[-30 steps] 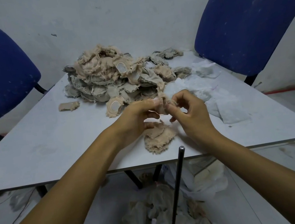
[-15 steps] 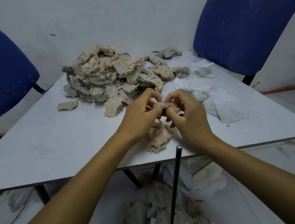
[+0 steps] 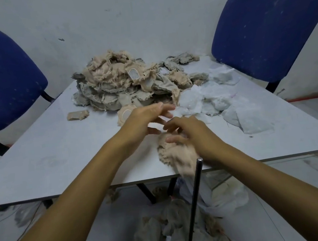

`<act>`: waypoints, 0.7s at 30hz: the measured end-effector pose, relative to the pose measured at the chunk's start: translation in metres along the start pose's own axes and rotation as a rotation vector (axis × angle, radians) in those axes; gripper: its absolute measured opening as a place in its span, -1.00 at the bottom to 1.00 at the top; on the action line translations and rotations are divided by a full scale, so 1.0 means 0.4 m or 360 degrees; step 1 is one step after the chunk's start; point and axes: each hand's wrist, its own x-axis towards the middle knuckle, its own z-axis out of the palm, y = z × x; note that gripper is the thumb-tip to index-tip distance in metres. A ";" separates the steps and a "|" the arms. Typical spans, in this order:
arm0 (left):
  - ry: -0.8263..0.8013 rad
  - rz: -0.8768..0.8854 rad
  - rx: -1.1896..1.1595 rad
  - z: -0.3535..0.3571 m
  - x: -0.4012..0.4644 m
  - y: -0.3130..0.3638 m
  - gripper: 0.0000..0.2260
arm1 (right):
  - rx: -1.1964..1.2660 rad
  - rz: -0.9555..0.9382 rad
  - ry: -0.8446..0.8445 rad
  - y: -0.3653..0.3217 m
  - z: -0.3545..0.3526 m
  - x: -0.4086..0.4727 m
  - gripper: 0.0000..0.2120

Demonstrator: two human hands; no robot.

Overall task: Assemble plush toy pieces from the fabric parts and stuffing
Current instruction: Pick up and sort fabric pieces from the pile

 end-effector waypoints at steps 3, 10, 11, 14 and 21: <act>0.0284 0.0001 0.0758 0.002 -0.007 -0.030 -0.90 | 0.0090 0.0057 0.0148 -0.001 0.000 0.005 -0.82; 0.0108 -0.0234 0.0867 0.015 -0.002 -0.047 -0.77 | 0.0286 0.0101 0.0331 0.017 -0.004 0.002 -0.86; 0.0138 -0.0215 0.0814 0.019 0.000 -0.050 -0.79 | 0.0320 0.0094 0.0334 0.017 -0.005 0.002 -0.85; 0.0323 -0.0107 0.0642 0.032 0.002 -0.056 -0.79 | 0.0395 0.0048 0.0359 0.018 -0.005 0.001 -0.82; 0.0320 0.0270 0.0380 0.026 0.004 -0.033 -0.61 | 0.0369 -0.0027 0.0271 0.009 -0.012 -0.004 -0.56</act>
